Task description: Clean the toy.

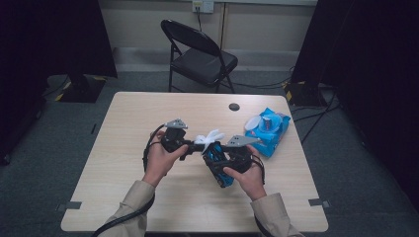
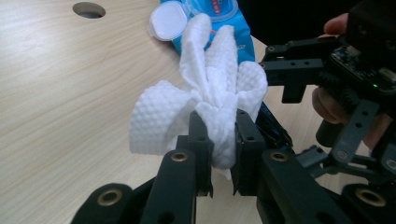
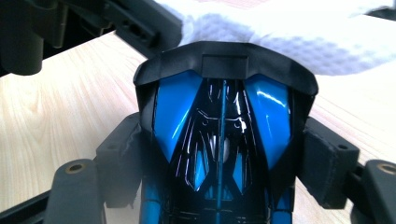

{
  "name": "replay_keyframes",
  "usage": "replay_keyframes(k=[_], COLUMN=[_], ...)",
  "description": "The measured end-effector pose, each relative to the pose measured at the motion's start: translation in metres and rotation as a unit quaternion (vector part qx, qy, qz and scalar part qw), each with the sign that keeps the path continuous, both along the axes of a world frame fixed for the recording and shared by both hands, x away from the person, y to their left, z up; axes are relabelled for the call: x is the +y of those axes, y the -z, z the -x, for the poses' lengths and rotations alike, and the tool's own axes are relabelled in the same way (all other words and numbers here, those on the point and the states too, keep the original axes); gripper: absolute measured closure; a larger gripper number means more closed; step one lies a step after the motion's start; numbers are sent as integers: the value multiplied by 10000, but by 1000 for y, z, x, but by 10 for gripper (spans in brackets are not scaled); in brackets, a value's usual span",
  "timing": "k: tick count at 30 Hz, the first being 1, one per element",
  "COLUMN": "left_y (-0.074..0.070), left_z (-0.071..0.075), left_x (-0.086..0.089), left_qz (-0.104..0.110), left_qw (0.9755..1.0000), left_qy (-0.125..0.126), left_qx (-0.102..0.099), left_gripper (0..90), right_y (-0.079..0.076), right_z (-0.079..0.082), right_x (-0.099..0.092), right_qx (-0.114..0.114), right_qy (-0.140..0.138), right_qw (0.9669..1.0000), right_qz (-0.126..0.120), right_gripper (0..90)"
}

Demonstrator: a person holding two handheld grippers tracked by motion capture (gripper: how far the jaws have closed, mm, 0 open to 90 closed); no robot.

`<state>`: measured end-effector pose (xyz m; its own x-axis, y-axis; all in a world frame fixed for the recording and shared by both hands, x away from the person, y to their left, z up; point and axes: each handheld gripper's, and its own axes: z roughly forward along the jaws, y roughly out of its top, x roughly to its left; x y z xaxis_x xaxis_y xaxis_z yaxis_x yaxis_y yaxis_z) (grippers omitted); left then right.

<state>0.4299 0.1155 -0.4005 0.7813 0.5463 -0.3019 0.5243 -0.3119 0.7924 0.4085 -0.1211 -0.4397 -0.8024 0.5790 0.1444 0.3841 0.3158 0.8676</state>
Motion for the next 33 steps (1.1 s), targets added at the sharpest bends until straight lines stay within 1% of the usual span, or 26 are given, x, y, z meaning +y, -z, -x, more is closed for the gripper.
replay_keyframes(k=[3,8,11,16,20,23,24,25,26,28,33], left_y=[-1,-2,0,3,5,7,10,16,19,24,31], left_z=[2,3,6,8,11,11,10,9,9,10,14], left_x=[0,4,6,10,13,17,20,22,22,20,7], left_qz=[-40,-64,-94,-69,-67,-20,-7,6,42,63,215], left_qw=[10000,9999,9999,9998,9999,10000,10000,9999,9998,9997,9989], left_qy=[51,98,133,148,125,55,-13,-48,-27,55,286], left_qx=[-29,17,29,74,53,37,96,147,197,217,292], left_gripper=[806,807,807,806,806,806,806,806,806,806,806], right_y=[0,0,1,1,1,0,0,-4,-5,-8,-9], right_z=[0,-1,-2,-3,-3,-3,-3,-2,-1,0,2], right_x=[-1,-1,-4,-6,-6,-7,-7,-7,-7,-6,-3], right_qx=[4,19,38,38,29,26,23,-8,0,-42,-48], right_qy=[2,55,103,139,155,149,146,124,108,69,18], right_qw=[10000,10000,9999,9999,9999,9999,9999,9998,9998,9997,9996], right_qz=[-13,-5,-11,-38,-35,-62,-72,-140,-186,-227,-289], right_gripper=[256,256,256,256,256,256,256,256,256,257,256])
